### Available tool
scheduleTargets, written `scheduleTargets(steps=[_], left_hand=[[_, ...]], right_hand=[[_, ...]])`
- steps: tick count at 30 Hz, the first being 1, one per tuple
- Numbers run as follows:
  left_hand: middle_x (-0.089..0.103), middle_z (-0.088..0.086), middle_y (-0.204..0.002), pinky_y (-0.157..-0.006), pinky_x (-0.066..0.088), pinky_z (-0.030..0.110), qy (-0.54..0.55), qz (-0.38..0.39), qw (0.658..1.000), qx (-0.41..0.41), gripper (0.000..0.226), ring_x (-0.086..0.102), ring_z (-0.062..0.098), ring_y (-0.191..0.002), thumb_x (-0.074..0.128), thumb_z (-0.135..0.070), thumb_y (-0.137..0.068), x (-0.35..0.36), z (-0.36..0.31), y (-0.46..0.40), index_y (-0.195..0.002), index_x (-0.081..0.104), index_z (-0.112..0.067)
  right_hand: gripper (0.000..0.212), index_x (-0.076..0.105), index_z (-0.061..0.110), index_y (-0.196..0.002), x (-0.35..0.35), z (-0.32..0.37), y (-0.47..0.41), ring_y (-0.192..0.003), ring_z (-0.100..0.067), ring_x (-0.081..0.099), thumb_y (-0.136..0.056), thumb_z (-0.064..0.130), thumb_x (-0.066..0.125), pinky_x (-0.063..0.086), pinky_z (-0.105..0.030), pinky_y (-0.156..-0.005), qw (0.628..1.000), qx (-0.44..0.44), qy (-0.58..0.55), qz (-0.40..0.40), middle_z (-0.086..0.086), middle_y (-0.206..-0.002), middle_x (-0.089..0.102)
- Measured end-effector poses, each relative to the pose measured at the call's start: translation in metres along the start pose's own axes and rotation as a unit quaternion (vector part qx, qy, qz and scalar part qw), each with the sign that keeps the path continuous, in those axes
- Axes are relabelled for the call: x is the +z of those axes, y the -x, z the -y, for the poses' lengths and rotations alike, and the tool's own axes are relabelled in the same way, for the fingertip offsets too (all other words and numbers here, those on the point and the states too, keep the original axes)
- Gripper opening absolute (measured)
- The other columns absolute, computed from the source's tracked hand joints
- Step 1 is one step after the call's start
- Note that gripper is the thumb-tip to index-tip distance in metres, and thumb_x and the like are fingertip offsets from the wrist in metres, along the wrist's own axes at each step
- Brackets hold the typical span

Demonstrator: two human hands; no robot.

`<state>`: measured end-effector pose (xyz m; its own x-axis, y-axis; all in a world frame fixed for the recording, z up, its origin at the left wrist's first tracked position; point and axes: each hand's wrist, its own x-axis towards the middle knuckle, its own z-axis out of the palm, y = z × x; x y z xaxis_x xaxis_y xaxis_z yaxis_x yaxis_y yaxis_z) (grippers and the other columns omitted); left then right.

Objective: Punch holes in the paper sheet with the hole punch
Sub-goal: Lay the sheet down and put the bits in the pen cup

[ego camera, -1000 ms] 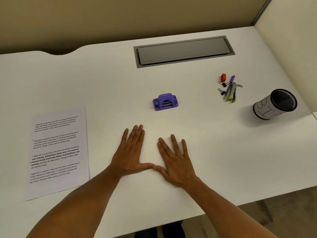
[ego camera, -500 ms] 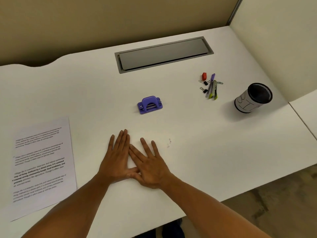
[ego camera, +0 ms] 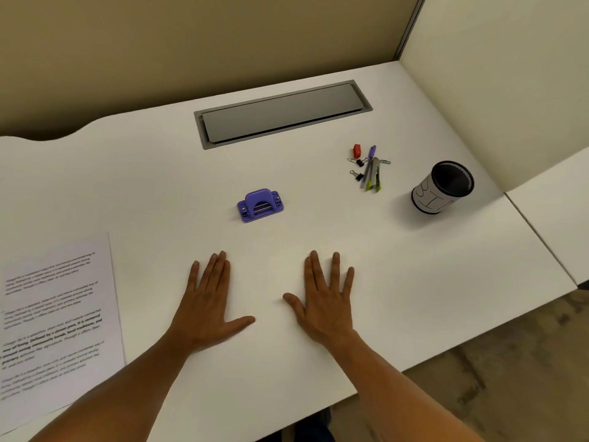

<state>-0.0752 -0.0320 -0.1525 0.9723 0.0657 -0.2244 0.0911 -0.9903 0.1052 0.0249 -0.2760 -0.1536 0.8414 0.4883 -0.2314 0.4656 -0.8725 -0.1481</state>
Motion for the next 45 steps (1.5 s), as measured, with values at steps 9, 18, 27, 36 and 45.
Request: scheduleTargets(steps=[9, 18, 27, 36, 45], left_hand=[[-0.011, 0.012, -0.166, -0.124, 0.000, 0.049, 0.031, -0.002, 0.999, 0.033, 0.113, -0.013, 0.022, -0.153, 0.016, -0.086, -0.082, -0.008, -0.063, -0.067, -0.156, 0.001, -0.002], [-0.010, 0.010, -0.166, -0.124, 0.004, 0.054, 0.030, -0.019, 0.998, -0.044, 0.116, -0.011, 0.022, -0.154, 0.016, -0.090, -0.079, -0.001, -0.088, -0.075, -0.156, -0.002, -0.005], [-0.007, 0.008, -0.166, -0.124, 0.006, 0.054, 0.037, -0.024, 0.998, -0.048, 0.118, -0.008, 0.021, -0.154, 0.022, -0.091, -0.077, -0.001, -0.090, -0.075, -0.157, 0.001, -0.007], [-0.006, 0.007, -0.167, -0.125, 0.005, 0.052, 0.046, -0.026, 0.997, -0.054, 0.118, -0.008, 0.019, -0.154, 0.024, -0.091, -0.076, -0.002, -0.090, -0.074, -0.157, 0.001, -0.008], [-0.004, 0.005, -0.167, -0.125, 0.005, 0.051, 0.063, -0.034, 0.996, -0.058, 0.118, -0.006, 0.017, -0.154, 0.029, -0.091, -0.075, -0.004, -0.090, -0.074, -0.157, 0.003, -0.009]], right_hand=[[0.070, 0.052, 0.013, -0.140, -0.010, -0.073, -0.018, -0.147, -0.026, 0.029, -0.089, 0.060, 0.054, 0.031, -0.048, -0.116, 0.978, -0.011, -0.167, -0.126, -0.001, -0.145, 0.053], [0.075, 0.061, 0.035, -0.131, -0.019, -0.079, -0.043, -0.119, -0.019, 0.038, -0.070, 0.079, 0.064, 0.028, -0.034, -0.107, 0.981, -0.056, -0.155, -0.102, 0.012, -0.123, 0.052], [0.024, 0.078, 0.037, -0.100, -0.013, -0.072, -0.047, -0.102, -0.016, 0.046, -0.082, 0.052, 0.072, 0.029, -0.032, -0.096, 0.967, -0.033, -0.214, -0.136, 0.015, -0.102, 0.063], [0.020, 0.076, 0.034, -0.081, -0.010, -0.053, -0.033, -0.076, -0.016, 0.056, -0.090, 0.040, 0.059, 0.030, -0.033, -0.071, 0.984, 0.014, -0.078, -0.157, 0.012, -0.077, 0.066], [0.015, 0.067, 0.022, -0.090, -0.017, -0.058, -0.028, -0.088, -0.022, 0.055, -0.098, 0.019, 0.055, 0.038, -0.036, -0.078, 0.970, 0.103, -0.185, -0.121, 0.005, -0.092, 0.067]])
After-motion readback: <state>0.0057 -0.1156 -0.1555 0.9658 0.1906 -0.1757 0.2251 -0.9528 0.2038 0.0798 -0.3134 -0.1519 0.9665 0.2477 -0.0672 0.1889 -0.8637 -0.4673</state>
